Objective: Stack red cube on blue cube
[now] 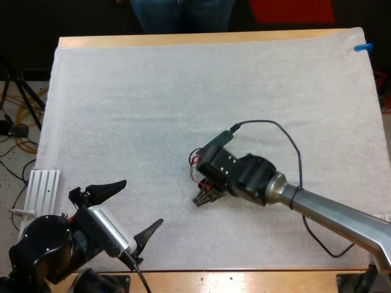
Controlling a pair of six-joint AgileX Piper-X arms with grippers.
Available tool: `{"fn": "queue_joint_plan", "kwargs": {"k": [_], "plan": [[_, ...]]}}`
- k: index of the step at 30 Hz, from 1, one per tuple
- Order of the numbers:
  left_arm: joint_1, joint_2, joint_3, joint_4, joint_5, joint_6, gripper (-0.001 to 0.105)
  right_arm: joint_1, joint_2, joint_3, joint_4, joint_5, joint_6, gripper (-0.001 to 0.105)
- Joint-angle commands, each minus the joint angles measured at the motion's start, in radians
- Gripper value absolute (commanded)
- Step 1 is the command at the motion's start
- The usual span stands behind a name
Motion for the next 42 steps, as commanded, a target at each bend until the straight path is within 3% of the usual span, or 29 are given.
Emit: {"fn": "queue_joint_plan", "kwargs": {"k": [1,13,22,31,42], "plan": [[-0.004,0.003,-0.004,-0.002,0.003,-0.007,0.087,0.002,-0.014,0.009,-0.039,0.012,-0.008,0.0],[-0.004,0.003,-0.004,-0.002,0.003,-0.007,0.087,-0.001,0.035,0.026,-0.123,0.019,-0.095,0.0],[-0.004,0.003,-0.004,-0.002,0.003,-0.007,0.087,-0.001,0.066,0.026,-0.131,0.094,-0.091,0.0],[-0.004,0.003,-0.004,-0.002,0.003,-0.007,0.087,-0.001,0.076,0.026,-0.114,0.094,-0.027,0.0],[-0.004,0.003,-0.004,-0.002,0.003,-0.007,0.087,-0.001,0.087,0.026,-0.091,0.083,-0.018,0.0]]}}
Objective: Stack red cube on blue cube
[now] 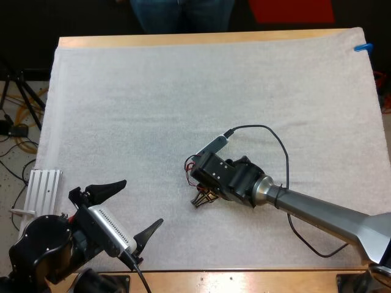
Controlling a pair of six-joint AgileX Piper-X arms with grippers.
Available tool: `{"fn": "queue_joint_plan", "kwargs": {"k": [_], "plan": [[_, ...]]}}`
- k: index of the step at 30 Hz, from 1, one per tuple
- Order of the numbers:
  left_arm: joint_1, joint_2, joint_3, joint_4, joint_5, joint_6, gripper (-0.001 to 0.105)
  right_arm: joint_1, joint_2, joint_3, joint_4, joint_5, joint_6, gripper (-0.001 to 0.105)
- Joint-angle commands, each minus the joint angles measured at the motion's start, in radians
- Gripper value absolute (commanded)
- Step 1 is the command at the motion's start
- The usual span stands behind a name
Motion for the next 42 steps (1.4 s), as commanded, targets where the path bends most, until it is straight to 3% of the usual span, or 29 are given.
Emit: {"fn": "queue_joint_plan", "kwargs": {"k": [1,8,11,16,19,31,42], "plan": [[-0.004,0.003,-0.004,-0.002,0.003,-0.007,0.087,-0.003,-0.004,-0.003,-0.002,-0.008,0.01,0.0],[-0.004,0.003,-0.004,-0.002,0.003,-0.007,0.087,-0.003,-0.004,-0.003,-0.007,-0.021,0.01,0.001],[-0.004,0.003,-0.004,-0.002,0.003,-0.007,0.087,-0.003,-0.004,-0.003,-0.018,-0.024,0.01,0.017],[-0.004,0.003,-0.004,-0.002,0.003,-0.007,0.087,-0.003,-0.004,-0.003,-0.019,-0.006,0.01,0.055],[-0.004,0.003,-0.004,-0.002,0.003,-0.007,0.087,-0.003,-0.004,-0.003,-0.019,0.046,0.01,0.064],[-0.004,0.003,-0.004,-0.002,0.003,-0.007,0.087,-0.003,-0.018,-0.003,-0.019,0.062,0.011,0.067],[-0.004,0.003,-0.004,-0.002,0.003,-0.007,0.087,-0.001,-0.215,-0.005,-0.019,-0.039,0.011,0.067]]}}
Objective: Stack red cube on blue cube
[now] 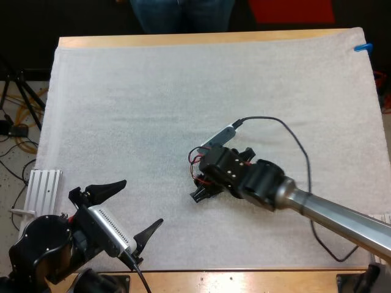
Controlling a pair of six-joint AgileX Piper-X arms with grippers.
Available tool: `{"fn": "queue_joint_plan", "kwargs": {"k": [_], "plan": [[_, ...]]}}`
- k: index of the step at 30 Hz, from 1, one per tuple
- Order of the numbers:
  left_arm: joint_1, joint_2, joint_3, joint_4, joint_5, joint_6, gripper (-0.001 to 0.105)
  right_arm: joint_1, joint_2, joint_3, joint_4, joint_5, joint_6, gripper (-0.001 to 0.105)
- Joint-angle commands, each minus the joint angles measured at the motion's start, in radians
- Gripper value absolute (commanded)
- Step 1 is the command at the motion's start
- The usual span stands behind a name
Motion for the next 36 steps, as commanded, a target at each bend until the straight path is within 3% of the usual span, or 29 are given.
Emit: {"fn": "queue_joint_plan", "kwargs": {"k": [1,11,15,20,25,30,36], "plan": [[-0.004,0.003,-0.004,-0.002,0.003,-0.007,0.087,-0.001,-0.053,-0.005,-0.006,-0.017,0.011,0.067],[-0.001,0.01,-0.004,-0.01,-0.018,0.0,0.087,-0.051,-0.304,-0.005,-0.001,-0.031,0.001,0.067],[-0.001,0.06,-0.004,-0.074,-0.14,0.0,0.087,-0.226,-0.315,-0.005,0.024,-0.147,-0.035,0.067],[0.031,0.165,-0.004,-0.191,-0.148,-0.002,0.087,-0.468,-0.315,-0.002,0.024,-0.226,-0.074,0.067],[0.191,0.245,-0.004,-0.281,-0.094,-0.002,0.087,-0.692,-0.32,-0.002,0.072,-0.302,-0.109,0.067],[0.462,0.276,-0.004,-0.314,0.052,-0.002,0.087,-0.891,-0.365,-0.002,0.138,-0.302,-0.214,0.067],[0.687,0.236,-0.012,-0.279,0.153,-0.003,0.087,-1.029,-0.473,-0.002,0.185,-0.313,-0.252,0.067]]}}
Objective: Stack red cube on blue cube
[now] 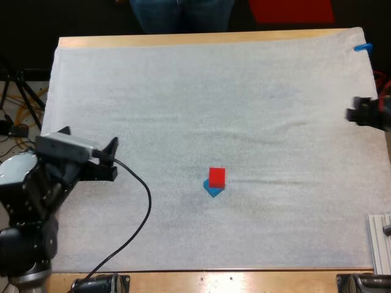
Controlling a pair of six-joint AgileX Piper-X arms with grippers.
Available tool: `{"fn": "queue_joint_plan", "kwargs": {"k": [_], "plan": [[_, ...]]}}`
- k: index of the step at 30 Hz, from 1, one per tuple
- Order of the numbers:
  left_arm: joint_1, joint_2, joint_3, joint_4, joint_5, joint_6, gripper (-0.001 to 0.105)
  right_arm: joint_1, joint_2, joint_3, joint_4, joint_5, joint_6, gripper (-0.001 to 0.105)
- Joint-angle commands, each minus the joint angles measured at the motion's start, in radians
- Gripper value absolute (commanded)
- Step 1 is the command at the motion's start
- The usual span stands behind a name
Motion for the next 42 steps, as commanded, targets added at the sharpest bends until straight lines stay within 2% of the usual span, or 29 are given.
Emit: {"fn": "queue_joint_plan", "kwargs": {"k": [1,7,12,18,27,32,36,40,42], "plan": [[0.015,-0.032,-0.012,-0.003,0.025,-0.004,0.087,-0.01,-0.039,-0.002,0.01,-0.022,-0.016,0.067],[0.008,-0.145,-0.012,0.035,0.053,-0.005,0.087,0.01,-0.214,0.058,0.024,-0.024,-0.015,0.067],[-0.019,-0.276,-0.012,0.134,0.053,-0.001,0.087,0.035,-0.422,0.186,0.033,-0.022,0.035,0.067],[-0.042,-0.424,-0.012,0.259,0.055,0.027,0.087,0.037,-0.703,0.326,0.103,-0.022,0.039,0.067],[-0.067,-0.667,-0.001,0.397,0.055,0.052,0.087,0.037,-1.066,0.439,0.176,-0.022,0.082,0.067],[-0.067,-0.807,0.006,0.528,0.055,0.05,0.087,0.037,-1.136,0.441,0.208,-0.025,0.082,0.067],[-0.055,-0.808,-0.014,0.676,0.061,0.072,0.087,0.037,-1.127,0.455,0.196,-0.052,0.078,0.067],[-0.056,-0.812,0.012,0.626,0.061,0.081,0.087,0.037,-1.127,0.483,0.176,-0.051,0.075,0.067],[-0.056,-0.811,0.051,0.563,0.043,0.081,0.087,0.04,-1.127,0.514,0.138,-0.055,0.075,0.067]]}}
